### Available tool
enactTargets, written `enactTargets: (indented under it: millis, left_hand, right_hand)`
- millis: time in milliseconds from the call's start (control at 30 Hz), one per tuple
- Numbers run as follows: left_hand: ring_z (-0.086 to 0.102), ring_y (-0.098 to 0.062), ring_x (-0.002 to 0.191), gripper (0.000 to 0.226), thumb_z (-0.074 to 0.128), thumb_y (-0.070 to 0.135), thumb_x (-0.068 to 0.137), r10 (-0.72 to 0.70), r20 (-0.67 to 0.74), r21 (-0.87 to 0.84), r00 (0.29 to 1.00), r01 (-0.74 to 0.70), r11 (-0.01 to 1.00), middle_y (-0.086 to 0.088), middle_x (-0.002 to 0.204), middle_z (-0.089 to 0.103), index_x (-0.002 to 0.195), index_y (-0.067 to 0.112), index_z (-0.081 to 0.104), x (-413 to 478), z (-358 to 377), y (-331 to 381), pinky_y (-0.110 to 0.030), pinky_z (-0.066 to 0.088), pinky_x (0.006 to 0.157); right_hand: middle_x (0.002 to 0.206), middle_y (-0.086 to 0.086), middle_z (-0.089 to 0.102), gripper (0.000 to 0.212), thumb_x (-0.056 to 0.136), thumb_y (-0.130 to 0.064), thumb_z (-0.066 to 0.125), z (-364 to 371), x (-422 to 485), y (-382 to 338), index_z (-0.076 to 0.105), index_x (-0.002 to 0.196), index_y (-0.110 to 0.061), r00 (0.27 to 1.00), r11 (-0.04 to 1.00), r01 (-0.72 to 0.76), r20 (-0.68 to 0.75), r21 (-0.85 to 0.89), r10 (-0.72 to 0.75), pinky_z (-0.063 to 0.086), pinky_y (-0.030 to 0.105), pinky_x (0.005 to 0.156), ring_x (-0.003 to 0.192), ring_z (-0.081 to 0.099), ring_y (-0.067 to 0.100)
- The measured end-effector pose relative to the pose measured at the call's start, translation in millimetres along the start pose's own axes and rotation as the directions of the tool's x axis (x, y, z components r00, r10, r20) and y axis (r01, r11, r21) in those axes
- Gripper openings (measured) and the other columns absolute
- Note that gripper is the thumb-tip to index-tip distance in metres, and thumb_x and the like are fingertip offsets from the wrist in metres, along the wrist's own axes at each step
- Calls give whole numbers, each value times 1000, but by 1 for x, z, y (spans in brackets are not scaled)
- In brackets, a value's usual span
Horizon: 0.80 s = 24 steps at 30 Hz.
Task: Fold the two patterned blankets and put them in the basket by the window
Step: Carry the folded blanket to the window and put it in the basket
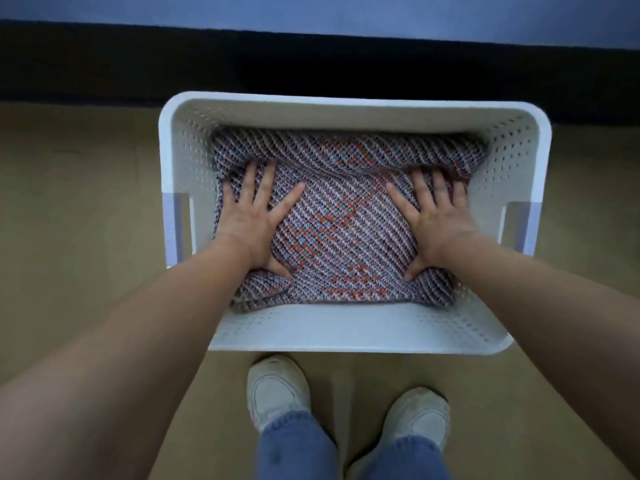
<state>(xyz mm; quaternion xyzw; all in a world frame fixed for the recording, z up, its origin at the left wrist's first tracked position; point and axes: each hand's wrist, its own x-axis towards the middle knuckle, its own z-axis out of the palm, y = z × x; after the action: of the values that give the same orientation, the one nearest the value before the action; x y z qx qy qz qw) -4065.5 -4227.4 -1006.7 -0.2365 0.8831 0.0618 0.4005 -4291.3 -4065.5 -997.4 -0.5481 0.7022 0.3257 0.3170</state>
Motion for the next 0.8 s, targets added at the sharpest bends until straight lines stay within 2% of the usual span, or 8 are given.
enactTargets:
  millis: [133,233,300,367,433,500,700,800]
  left_hand:
    - [-26,-46,134,148,50,92,35,-43,128,92,991,31,995,-17,130,-48,109,25,-60,-1,-17,7,-65,4,107]
    - [-21,-45,137,144,54,87,46,-35,169,91,985,19,996,-19,143,-39,126,25,-48,-25,-40,11,-63,4,108]
    - [-13,-40,140,128,51,83,60,8,119,12,993,-9,1000,-18,150,-29,134,27,-38,-56,-51,14,-58,6,111]
    - [-8,-35,143,113,46,78,71,14,94,-96,995,-5,995,-15,153,-23,140,28,-29,-95,-60,22,-52,9,113]
    - [-4,-33,144,103,45,72,78,-14,102,-196,995,34,980,-13,155,-18,144,27,-19,-136,-77,34,-50,11,114]
    - [-2,-31,144,94,43,68,81,-21,93,-260,995,44,965,-12,156,-13,146,28,-12,-171,-100,48,-48,12,114]
    - [-3,-28,144,72,42,49,92,-43,-51,-387,998,19,922,-7,157,-9,147,32,-1,-277,-201,85,-47,7,114]
    - [-4,-28,144,69,39,44,94,-29,-130,-394,991,-25,919,-6,158,-7,147,31,-3,-334,-252,92,-47,7,114]
  right_hand:
    - [151,13,-31,152,43,-78,69,-10,-4,-4,-55,115,-30,997,999,-25,68,-47,29,-4,54,113,141,-18,39]
    - [149,15,-31,131,70,-58,69,-30,-24,-17,-41,134,-24,990,995,-72,114,-69,79,0,53,115,141,-16,39]
    - [155,18,-15,103,83,-34,60,-46,-51,-28,-22,145,-18,992,995,-100,73,3,100,7,52,116,143,-7,37]
    - [155,18,9,87,84,-26,57,-61,-85,-39,-2,148,-11,995,985,-101,-1,140,102,18,49,114,143,12,34]
    - [145,17,34,73,86,-25,53,-78,-125,-46,14,145,-7,993,968,-49,-96,246,75,30,44,106,133,33,31]
    - [134,15,46,65,87,-24,50,-99,-164,-52,21,143,-7,986,951,10,-163,309,42,34,41,100,122,43,31]
    - [119,11,55,32,88,-24,46,-164,-292,-40,47,116,-9,947,923,43,-309,382,84,34,37,93,113,48,30]
    - [117,10,57,31,91,-31,43,-189,-366,-33,48,113,-10,919,884,-23,-338,466,202,35,37,93,113,49,29]
